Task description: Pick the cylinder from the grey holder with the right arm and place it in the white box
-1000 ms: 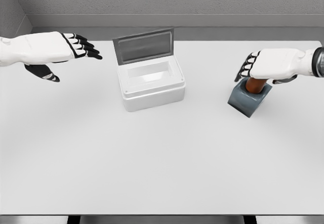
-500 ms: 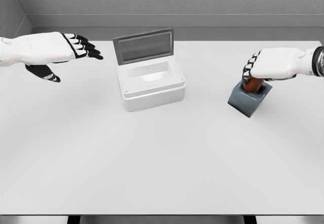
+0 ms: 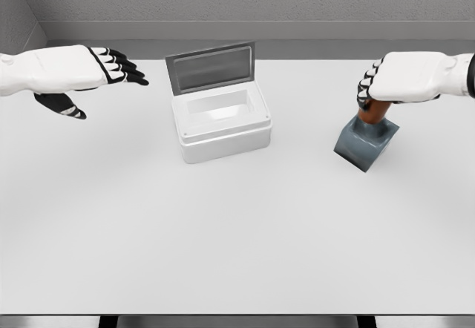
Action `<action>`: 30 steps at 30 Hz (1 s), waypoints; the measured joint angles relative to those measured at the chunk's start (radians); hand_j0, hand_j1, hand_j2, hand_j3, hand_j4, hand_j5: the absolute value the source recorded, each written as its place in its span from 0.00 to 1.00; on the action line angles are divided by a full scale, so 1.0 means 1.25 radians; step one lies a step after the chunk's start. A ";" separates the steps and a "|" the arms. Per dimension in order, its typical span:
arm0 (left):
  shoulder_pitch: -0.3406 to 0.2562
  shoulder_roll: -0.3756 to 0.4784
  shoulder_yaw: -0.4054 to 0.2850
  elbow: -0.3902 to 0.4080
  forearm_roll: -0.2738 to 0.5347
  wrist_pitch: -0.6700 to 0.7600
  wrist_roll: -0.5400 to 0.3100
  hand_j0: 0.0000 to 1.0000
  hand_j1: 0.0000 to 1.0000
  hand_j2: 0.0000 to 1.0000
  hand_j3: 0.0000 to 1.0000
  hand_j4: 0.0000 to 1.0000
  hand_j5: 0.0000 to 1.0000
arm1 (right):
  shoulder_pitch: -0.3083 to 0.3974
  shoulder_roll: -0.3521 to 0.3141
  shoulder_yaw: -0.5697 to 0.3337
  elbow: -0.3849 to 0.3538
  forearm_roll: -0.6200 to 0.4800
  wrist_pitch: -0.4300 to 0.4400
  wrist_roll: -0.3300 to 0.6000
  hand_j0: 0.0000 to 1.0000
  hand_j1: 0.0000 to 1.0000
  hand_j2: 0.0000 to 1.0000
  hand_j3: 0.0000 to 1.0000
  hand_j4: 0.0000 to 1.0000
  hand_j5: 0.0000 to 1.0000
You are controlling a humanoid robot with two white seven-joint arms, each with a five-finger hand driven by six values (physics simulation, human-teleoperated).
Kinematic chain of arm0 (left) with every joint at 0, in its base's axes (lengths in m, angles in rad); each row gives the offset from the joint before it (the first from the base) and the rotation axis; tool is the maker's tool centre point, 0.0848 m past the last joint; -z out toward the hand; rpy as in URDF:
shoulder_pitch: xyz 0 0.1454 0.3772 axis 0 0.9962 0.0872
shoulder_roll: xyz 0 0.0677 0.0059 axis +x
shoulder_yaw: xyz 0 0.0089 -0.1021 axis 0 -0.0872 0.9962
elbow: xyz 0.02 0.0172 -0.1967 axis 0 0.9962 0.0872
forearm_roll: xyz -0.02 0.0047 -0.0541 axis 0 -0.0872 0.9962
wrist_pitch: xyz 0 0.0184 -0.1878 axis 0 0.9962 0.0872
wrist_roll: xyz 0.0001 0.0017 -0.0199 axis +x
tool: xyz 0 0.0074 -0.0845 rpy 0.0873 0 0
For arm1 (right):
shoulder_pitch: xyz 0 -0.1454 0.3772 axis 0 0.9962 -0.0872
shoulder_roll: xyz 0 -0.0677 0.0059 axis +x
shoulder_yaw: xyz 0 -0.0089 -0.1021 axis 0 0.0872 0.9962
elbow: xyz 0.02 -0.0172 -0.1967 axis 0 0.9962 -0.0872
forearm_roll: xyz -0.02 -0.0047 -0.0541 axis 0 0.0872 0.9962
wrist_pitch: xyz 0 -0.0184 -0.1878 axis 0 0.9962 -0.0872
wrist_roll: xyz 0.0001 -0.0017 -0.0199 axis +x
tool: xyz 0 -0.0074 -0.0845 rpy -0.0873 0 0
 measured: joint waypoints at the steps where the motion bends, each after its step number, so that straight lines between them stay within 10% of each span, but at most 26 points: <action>1: -0.001 -0.001 0.000 0.000 0.000 0.000 0.000 1.00 1.00 1.00 1.00 1.00 1.00 | -0.004 0.000 0.000 -0.001 0.001 0.000 0.000 0.53 0.53 0.53 0.53 0.53 0.53; 30: -0.004 -0.005 0.000 -0.012 0.021 0.000 0.000 1.00 1.00 1.00 1.00 1.00 1.00 | -0.074 0.177 0.011 0.054 0.029 0.000 0.000 0.53 0.53 0.53 0.53 0.53 0.53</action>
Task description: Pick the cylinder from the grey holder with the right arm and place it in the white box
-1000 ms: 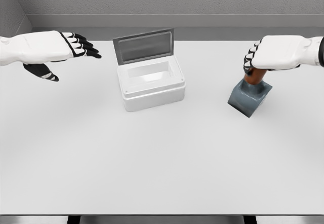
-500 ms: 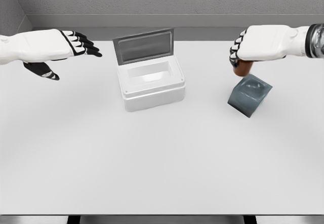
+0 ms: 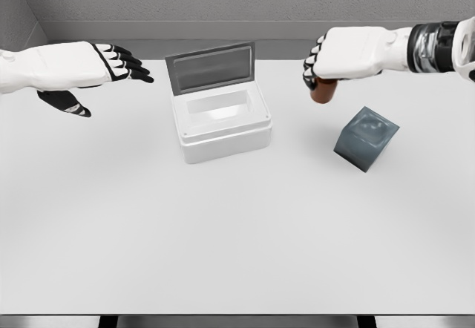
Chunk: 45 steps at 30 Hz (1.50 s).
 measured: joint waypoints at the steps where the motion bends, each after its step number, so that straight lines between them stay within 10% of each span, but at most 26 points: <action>1: 0.000 0.000 0.000 0.000 0.000 0.000 0.000 1.00 1.00 1.00 1.00 1.00 1.00 | 0.000 0.007 0.000 0.004 0.000 0.000 0.000 0.53 0.53 0.53 0.53 0.53 0.53; 45: 0.000 0.004 0.001 0.010 -0.001 0.000 0.000 1.00 1.00 1.00 1.00 1.00 1.00 | -0.092 0.261 0.063 0.209 0.039 0.000 0.000 0.53 0.53 0.53 0.53 0.53 0.53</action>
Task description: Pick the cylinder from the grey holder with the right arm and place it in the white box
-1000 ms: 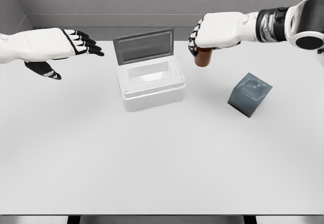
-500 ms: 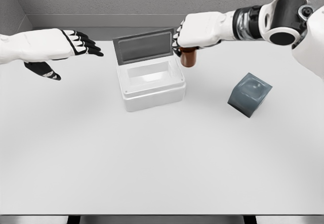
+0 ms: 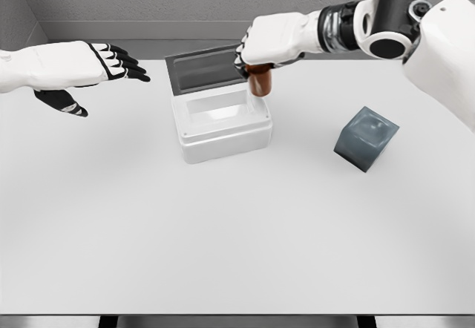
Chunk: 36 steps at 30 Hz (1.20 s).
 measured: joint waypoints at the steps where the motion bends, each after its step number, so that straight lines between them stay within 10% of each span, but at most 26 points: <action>1: 0.000 0.000 0.000 0.000 0.000 0.000 0.000 1.00 1.00 1.00 1.00 1.00 1.00 | 0.000 0.003 0.000 0.001 0.000 0.000 0.000 0.53 0.53 0.53 0.53 0.53 0.53; 7: -0.001 0.000 0.000 0.000 0.000 0.000 0.000 1.00 1.00 1.00 1.00 1.00 1.00 | -0.012 0.017 0.001 0.017 0.001 0.000 0.000 0.56 0.56 0.56 0.56 0.56 0.56; 10: -0.001 0.000 0.000 0.000 0.000 0.000 0.000 1.00 1.00 1.00 1.00 1.00 1.00 | -0.013 0.027 0.002 0.029 0.005 0.000 0.000 0.99 0.99 0.99 0.99 0.99 0.99; 19: -0.002 0.000 0.001 0.001 0.001 0.000 0.000 1.00 1.00 1.00 1.00 1.00 1.00 | -0.013 0.034 -0.004 0.031 0.012 0.000 0.000 0.99 0.99 0.99 0.99 0.99 0.99; 23: -0.015 -0.011 0.005 0.022 -0.003 0.000 0.000 1.00 1.00 1.00 1.00 1.00 1.00 | 0.023 -0.053 -0.021 -0.053 -0.022 0.000 0.000 0.99 0.99 0.99 0.99 0.99 0.99; 30: -0.083 -0.138 0.011 0.156 -0.055 0.000 0.000 1.00 1.00 1.00 1.00 1.00 1.00 | 0.299 -0.348 -0.225 -0.327 -0.281 -0.002 0.000 0.99 0.99 0.99 0.99 0.99 0.99; 36: -0.095 -0.212 0.023 0.265 -0.134 0.000 0.000 1.00 1.00 1.00 1.00 1.00 1.00 | 0.520 -0.428 -0.493 -0.385 -0.618 -0.001 0.000 0.99 0.99 0.99 0.99 0.99 0.99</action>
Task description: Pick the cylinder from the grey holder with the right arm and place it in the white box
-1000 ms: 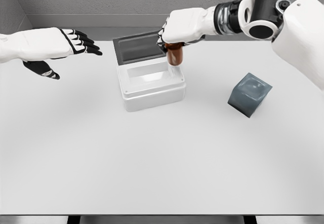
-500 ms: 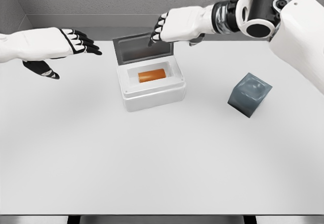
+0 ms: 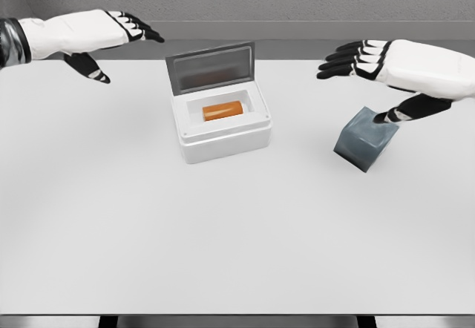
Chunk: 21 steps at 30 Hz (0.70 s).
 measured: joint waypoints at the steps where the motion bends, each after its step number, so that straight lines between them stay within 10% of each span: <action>1: 0.000 -0.011 0.002 0.016 -0.017 0.000 0.000 1.00 1.00 1.00 1.00 1.00 1.00 | 0.042 -0.003 -0.018 -0.003 -0.056 0.000 0.000 0.99 0.99 0.99 0.99 0.99 0.99; 15: -0.021 -0.119 0.011 0.124 -0.158 0.000 0.000 1.00 1.00 1.00 1.00 1.00 1.00 | 0.349 0.130 -0.084 -0.008 -0.214 0.000 0.000 1.00 1.00 1.00 1.00 1.00 1.00; 21: -0.009 -0.120 0.009 0.123 -0.186 0.000 0.000 1.00 1.00 1.00 1.00 1.00 1.00 | 0.367 0.154 -0.139 -0.008 -0.216 0.001 0.000 1.00 1.00 1.00 1.00 1.00 1.00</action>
